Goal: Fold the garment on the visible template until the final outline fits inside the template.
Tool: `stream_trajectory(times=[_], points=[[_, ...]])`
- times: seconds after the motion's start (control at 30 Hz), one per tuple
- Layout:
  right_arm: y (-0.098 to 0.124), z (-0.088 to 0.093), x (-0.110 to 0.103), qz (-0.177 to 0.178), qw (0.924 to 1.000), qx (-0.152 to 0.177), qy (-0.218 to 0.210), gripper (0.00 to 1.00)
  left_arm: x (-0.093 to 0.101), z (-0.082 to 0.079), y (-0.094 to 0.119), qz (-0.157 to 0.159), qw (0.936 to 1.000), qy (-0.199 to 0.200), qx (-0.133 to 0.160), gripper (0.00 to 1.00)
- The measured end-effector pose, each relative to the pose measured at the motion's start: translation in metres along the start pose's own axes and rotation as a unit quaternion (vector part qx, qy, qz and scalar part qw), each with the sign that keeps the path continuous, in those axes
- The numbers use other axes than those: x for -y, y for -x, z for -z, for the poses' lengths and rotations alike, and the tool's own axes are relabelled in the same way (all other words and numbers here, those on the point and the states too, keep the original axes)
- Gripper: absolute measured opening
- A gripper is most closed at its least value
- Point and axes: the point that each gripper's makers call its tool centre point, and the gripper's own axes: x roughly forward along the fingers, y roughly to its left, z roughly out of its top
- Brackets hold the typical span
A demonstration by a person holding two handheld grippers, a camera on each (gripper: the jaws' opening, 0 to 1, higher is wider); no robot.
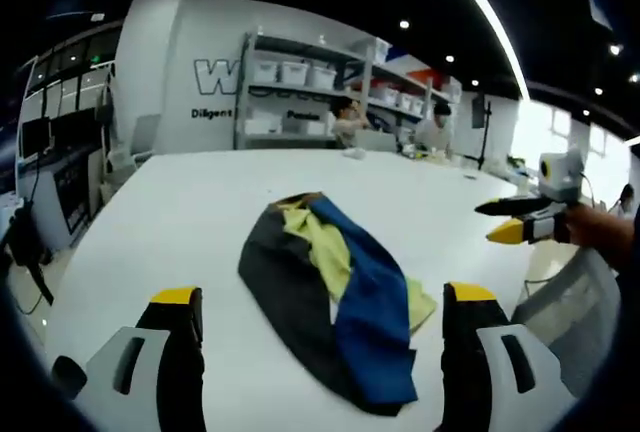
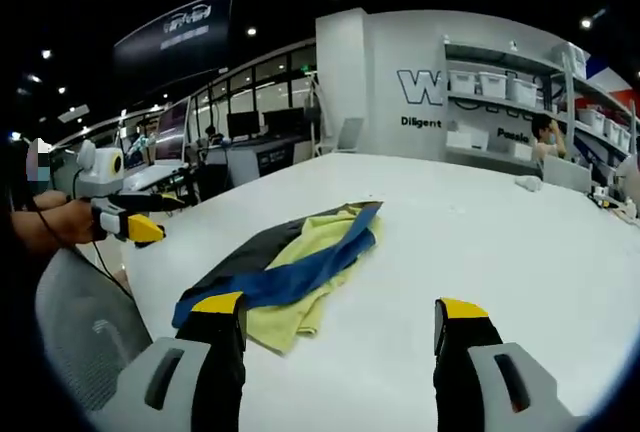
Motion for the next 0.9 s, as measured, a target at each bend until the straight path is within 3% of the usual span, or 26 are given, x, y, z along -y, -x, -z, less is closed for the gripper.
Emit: stream_trajectory(times=[0.9], points=[[-0.0004,0.0022,-0.0023,-0.005,1.0,-0.005,-0.001,0.78,0.0069,0.0065,-0.0016,0.018,0.9997,0.006,-0.015,0.92]])
